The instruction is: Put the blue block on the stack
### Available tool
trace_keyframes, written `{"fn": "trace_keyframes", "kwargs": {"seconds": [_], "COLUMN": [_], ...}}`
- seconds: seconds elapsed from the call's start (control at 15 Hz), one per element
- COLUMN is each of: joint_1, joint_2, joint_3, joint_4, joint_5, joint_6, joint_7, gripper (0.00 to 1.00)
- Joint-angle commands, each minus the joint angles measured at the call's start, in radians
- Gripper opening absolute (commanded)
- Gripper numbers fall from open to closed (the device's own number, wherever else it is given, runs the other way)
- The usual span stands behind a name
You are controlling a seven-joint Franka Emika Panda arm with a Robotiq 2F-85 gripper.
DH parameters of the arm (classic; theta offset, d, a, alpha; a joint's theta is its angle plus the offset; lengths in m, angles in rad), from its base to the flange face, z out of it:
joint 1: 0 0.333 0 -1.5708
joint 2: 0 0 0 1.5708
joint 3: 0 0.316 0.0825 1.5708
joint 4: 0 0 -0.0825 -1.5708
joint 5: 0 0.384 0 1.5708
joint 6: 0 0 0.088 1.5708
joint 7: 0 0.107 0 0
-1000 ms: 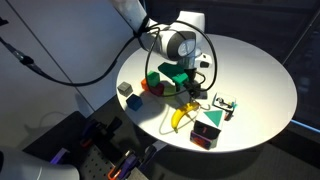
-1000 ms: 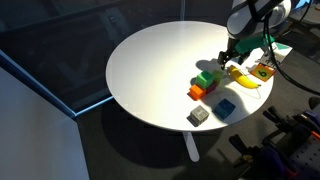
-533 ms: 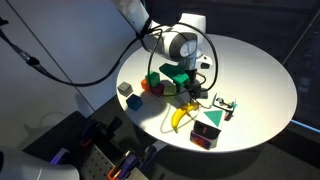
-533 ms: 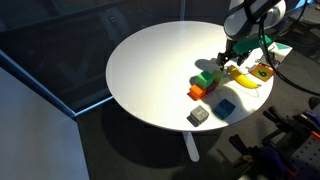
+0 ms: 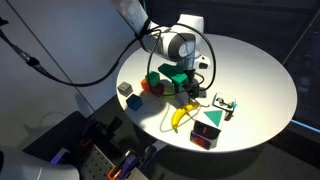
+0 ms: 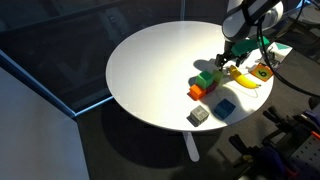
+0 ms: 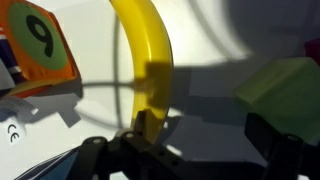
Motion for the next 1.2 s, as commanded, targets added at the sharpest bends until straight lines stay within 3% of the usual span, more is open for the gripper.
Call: {"fn": "trace_keyframes", "kwargs": {"seconds": [0.0, 1.13], "joint_1": [0.012, 0.025], "joint_2": [-0.021, -0.058], "joint_3": [0.001, -0.007], "joint_4": [-0.024, -0.085], "joint_5": [-0.014, -0.020], "joint_6": [-0.001, -0.005], "joint_7": [0.007, 0.007], "gripper": [1.00, 1.00]}}
